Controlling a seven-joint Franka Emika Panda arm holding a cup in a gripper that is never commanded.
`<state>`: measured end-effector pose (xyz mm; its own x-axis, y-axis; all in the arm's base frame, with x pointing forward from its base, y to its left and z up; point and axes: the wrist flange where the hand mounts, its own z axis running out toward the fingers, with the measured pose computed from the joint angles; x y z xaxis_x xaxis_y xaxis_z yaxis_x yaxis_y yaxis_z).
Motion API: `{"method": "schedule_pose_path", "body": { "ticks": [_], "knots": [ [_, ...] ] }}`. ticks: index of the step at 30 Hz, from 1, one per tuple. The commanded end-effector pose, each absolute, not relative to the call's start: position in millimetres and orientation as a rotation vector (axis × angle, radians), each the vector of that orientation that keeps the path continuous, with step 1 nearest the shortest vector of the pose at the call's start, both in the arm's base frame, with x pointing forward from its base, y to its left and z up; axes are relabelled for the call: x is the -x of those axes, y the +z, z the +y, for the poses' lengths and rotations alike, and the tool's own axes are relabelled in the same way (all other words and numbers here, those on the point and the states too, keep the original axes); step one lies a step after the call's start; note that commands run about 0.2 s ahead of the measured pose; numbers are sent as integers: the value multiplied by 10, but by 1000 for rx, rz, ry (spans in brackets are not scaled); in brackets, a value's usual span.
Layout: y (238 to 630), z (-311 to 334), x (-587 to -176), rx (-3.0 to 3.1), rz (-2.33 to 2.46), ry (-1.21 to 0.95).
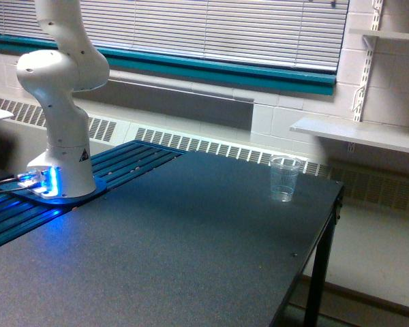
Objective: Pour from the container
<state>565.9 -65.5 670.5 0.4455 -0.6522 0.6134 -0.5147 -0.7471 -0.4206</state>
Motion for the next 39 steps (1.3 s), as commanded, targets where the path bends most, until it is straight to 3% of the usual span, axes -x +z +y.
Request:
{"method": "schedule_pose_path", "body": {
  "ticks": [1, 19, 39],
  "knots": [
    [6619, -640, -5696, 2528, 1034, -1170],
    [6510, -402, -5596, 2539, 958, -1200],
    [6055, 315, -5109, 2589, 693, -1168]
  ]
}}
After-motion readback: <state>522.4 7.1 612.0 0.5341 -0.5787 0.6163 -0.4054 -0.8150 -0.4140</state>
